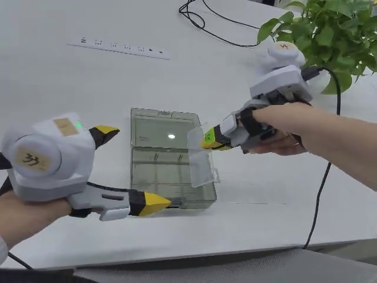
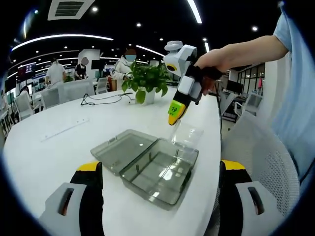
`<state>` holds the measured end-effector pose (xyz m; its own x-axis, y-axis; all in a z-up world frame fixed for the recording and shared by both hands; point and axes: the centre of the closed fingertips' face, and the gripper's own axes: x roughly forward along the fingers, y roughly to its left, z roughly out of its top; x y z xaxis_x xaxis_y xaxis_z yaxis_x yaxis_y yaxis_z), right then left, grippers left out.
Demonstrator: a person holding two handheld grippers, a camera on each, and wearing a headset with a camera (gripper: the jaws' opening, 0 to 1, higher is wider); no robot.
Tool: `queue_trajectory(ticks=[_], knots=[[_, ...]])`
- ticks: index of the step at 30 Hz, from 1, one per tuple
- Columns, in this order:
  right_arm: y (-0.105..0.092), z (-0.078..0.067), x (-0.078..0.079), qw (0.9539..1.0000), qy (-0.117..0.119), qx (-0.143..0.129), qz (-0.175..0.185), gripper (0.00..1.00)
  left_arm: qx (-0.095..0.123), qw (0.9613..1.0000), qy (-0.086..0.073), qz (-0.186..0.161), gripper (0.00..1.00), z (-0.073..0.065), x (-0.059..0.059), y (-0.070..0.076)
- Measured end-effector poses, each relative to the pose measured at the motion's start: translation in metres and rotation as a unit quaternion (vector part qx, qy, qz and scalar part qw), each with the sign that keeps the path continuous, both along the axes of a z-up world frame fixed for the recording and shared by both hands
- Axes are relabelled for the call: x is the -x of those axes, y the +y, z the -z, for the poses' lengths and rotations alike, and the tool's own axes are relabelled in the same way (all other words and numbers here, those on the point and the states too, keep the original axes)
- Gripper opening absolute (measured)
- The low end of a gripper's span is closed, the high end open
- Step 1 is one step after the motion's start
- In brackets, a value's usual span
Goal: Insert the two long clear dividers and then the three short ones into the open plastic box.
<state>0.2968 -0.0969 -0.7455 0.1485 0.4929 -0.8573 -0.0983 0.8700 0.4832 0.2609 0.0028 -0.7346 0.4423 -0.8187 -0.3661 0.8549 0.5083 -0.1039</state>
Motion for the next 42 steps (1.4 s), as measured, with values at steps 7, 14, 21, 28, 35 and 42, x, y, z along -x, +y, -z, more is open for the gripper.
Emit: queue_trajectory(ticks=[7, 14, 21, 28, 35, 42], knots=[[-0.003, 0.013, -0.001, 0.9992, 0.03, 0.026, 0.01, 0.01, 0.006, 1.0, 0.006, 0.002, 1.0, 0.004, 0.006, -0.002], [0.0, 0.032, 0.001, 0.997, 0.053, 0.056, -0.001, 0.01, 0.012, 0.9999, 0.01, 0.006, 1.0, 0.007, 0.009, -0.006], [0.0, 0.037, 0.0, 0.9962, 0.064, 0.057, 0.01, 0.01, 0.017, 0.9998, 0.011, 0.002, 1.0, 0.008, 0.009, -0.004], [-0.002, 0.043, 0.003, 0.9948, 0.065, 0.078, -0.006, 0.01, 0.022, 0.9996, 0.018, -0.005, 0.99, 0.011, 0.011, -0.002], [0.004, 0.046, 0.01, 0.9932, 0.071, 0.091, -0.014, 0.01, 0.026, 0.9994, 0.021, -0.007, 0.99, 0.012, 0.015, -0.002], [0.002, 0.051, 0.011, 0.9919, 0.075, 0.101, -0.02, 0.01, 0.029, 0.9993, 0.022, -0.013, 0.98, 0.013, 0.013, 0.0]])
